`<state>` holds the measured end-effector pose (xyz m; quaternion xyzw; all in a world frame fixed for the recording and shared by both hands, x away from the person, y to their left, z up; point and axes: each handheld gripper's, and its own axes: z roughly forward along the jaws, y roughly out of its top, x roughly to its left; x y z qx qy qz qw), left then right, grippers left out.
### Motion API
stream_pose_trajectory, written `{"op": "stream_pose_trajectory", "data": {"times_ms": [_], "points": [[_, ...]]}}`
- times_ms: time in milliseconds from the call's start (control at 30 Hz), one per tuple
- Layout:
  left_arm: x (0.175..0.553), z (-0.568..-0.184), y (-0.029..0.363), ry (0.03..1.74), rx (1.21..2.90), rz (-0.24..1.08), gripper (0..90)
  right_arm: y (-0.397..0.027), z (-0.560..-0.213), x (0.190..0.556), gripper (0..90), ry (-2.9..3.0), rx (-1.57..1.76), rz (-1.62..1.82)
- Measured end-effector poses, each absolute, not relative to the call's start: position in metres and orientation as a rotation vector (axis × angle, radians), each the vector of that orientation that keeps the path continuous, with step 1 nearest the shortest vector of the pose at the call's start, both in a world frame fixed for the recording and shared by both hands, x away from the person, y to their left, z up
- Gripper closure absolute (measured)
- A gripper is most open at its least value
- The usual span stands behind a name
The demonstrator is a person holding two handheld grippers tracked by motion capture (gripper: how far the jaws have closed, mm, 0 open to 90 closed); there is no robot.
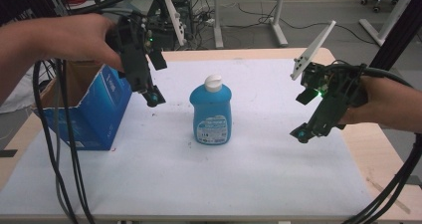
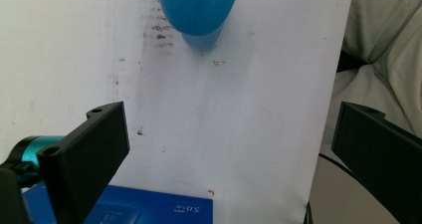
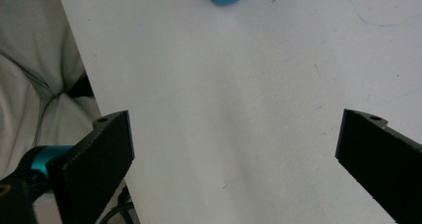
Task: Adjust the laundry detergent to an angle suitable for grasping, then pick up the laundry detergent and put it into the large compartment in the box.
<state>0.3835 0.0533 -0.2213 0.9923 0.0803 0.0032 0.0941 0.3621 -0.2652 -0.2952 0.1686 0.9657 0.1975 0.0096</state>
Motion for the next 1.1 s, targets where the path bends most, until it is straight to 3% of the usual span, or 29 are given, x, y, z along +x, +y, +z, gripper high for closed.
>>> {"op": "stream_pose_trajectory", "data": {"times_ms": [1100], "points": [[0.387,-0.2213,0.0522,0.221,2.907,-0.004,1.7,-0.2595,-0.2935,0.3645,1.0,3.016,0.504,0.634]]}}
